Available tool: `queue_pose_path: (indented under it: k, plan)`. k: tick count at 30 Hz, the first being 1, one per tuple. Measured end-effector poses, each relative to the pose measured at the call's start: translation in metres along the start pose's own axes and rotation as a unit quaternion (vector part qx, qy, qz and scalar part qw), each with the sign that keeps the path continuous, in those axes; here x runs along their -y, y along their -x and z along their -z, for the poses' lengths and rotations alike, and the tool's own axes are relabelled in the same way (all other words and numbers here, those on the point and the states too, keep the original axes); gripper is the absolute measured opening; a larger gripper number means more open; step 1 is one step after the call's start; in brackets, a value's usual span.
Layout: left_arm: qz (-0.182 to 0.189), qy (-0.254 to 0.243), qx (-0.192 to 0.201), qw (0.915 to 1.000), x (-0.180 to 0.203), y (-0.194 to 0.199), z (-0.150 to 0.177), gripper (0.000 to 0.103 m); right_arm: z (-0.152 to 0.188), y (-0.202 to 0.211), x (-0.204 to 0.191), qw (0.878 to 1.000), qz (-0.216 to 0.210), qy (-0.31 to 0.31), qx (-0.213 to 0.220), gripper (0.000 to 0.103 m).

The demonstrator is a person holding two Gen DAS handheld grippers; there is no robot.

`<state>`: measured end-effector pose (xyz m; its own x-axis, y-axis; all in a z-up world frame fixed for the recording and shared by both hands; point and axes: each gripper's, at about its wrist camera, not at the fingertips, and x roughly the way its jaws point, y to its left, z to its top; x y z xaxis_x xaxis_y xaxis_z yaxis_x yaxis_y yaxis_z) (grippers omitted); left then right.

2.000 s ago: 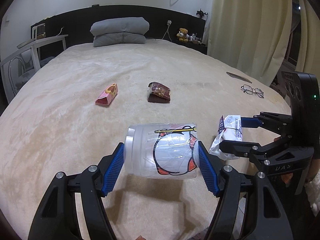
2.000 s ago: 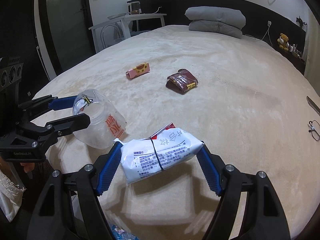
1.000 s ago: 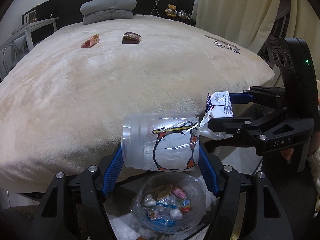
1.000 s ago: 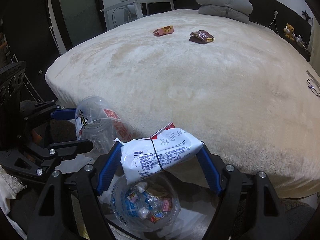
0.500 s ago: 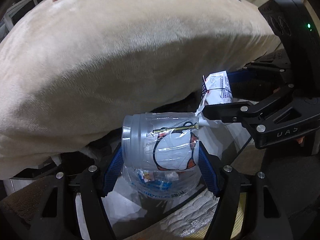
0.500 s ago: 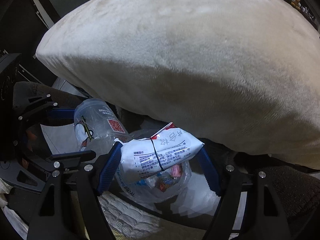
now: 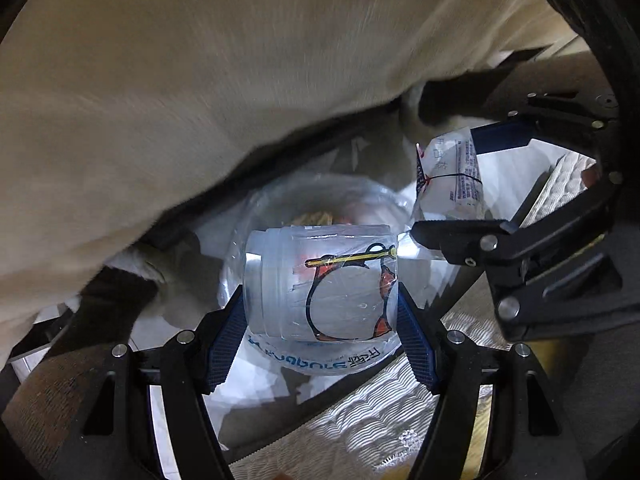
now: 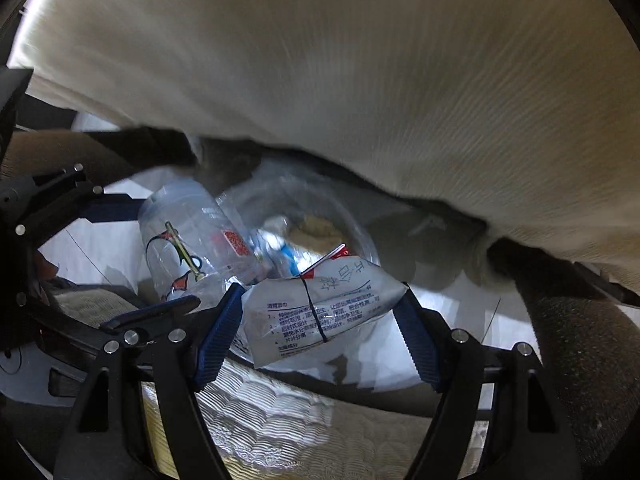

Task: Collect trash
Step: 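Open the left tool over the bag while the right tool drops the packet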

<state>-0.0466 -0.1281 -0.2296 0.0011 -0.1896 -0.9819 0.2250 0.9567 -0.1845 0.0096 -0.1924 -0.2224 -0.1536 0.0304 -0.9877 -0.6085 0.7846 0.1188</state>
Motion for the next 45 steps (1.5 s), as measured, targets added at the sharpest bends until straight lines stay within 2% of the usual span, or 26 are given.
queue_pose_path:
  k: [7, 12, 16, 18, 19, 21, 23, 24, 26, 30, 38, 45]
  plan:
    - [-0.002, 0.009, -0.056, 0.9984, -0.011, -0.045, -0.003, 0.070, -0.003, -0.046, 0.008, 0.997, 0.003, -0.017, -0.071, 0.075]
    - [-0.013, -0.002, -0.090, 0.9959, -0.014, -0.074, -0.004, 0.070, 0.000, -0.070, 0.015, 0.995, 0.010, -0.017, -0.103, 0.075]
    - [-0.004, 0.002, -0.105, 0.9944, -0.020, -0.091, -0.002, 0.070, 0.001, -0.084, 0.020, 0.994, 0.011, -0.018, -0.108, 0.075]
    - [-0.014, -0.005, -0.112, 0.9936, -0.023, -0.097, 0.001, 0.070, 0.002, -0.089, 0.025, 0.993, 0.012, -0.023, -0.114, 0.075]
    - [-0.016, -0.009, -0.113, 0.9934, -0.022, -0.098, 0.000, 0.070, 0.002, -0.091, 0.026, 0.995, 0.012, -0.021, -0.099, 0.075]
    - [-0.015, -0.009, -0.117, 0.9930, -0.023, -0.103, 0.001, 0.070, 0.003, -0.094, 0.028, 0.995, 0.012, -0.023, -0.101, 0.075]
    - [-0.019, -0.007, -0.119, 0.9927, -0.024, -0.107, 0.002, 0.071, 0.003, -0.098, 0.028, 0.994, 0.020, -0.020, -0.104, 0.076]
    - [-0.021, -0.008, -0.119, 0.9926, -0.024, -0.108, 0.003, 0.075, 0.003, -0.097, 0.026, 0.994, 0.026, -0.017, -0.106, 0.077]
    - [-0.032, -0.011, -0.112, 0.9931, -0.024, -0.108, 0.002, 0.080, 0.004, -0.096, 0.025, 0.994, 0.035, -0.013, -0.106, 0.091]
    - [-0.027, -0.004, -0.104, 0.9942, -0.026, -0.102, 0.003, 0.096, 0.004, -0.094, 0.025, 0.993, 0.050, -0.006, -0.105, 0.095]
    - [-0.036, -0.012, -0.093, 0.9950, -0.022, -0.087, 0.004, 0.096, 0.006, -0.082, 0.021, 0.994, 0.059, 0.004, -0.095, 0.095]
    - [-0.047, -0.018, -0.063, 0.9967, -0.017, -0.061, 0.004, 0.096, 0.006, -0.060, 0.014, 0.995, 0.066, 0.013, -0.069, 0.095]
